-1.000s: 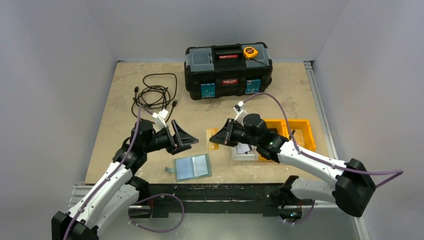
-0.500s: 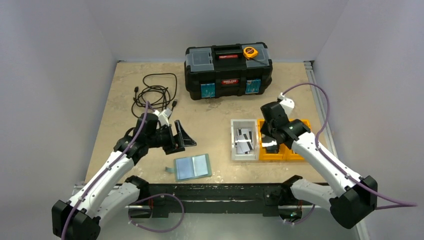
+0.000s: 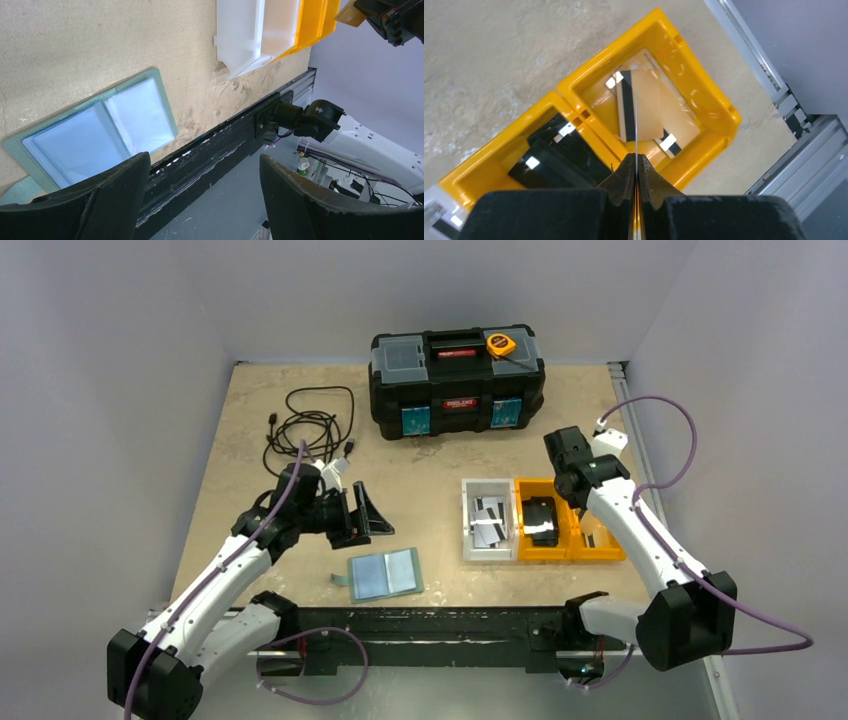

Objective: Take the credit cards out of the card holder
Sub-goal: Place the credit card in the storage box.

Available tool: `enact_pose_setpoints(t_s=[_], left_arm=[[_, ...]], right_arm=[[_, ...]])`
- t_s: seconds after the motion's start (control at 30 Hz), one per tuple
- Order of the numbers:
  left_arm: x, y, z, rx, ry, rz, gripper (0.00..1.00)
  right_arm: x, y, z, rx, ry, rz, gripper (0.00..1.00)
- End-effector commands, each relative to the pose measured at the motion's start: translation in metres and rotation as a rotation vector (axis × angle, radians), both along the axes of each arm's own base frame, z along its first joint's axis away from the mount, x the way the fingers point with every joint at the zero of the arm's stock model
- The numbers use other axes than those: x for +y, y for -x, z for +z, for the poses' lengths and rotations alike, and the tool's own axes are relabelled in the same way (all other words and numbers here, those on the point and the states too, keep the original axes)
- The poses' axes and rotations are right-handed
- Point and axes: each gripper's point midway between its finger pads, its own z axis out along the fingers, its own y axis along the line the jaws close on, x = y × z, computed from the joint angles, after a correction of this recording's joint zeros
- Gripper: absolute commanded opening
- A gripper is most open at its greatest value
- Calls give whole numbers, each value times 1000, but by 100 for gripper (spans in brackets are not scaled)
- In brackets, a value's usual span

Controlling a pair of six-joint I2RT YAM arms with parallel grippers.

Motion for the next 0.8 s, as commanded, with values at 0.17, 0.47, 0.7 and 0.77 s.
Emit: enact_pose_setpoints(t_s=[0.17, 0.47, 0.7, 0.77], left_arm=[[-9, -6, 19, -60, 49, -57, 79], [-9, -4, 13, -41, 46, -54, 80], [0, 0, -2, -14, 6, -10, 80], [6, -1, -10, -4, -30, 23, 80]], right_arm=[[-38, 0, 2, 25, 75, -129, 1], [-42, -1, -25, 95, 72, -157, 28], [-34, -5, -25, 103, 36, -107, 57], [-30, -8, -20, 99, 21, -65, 60]])
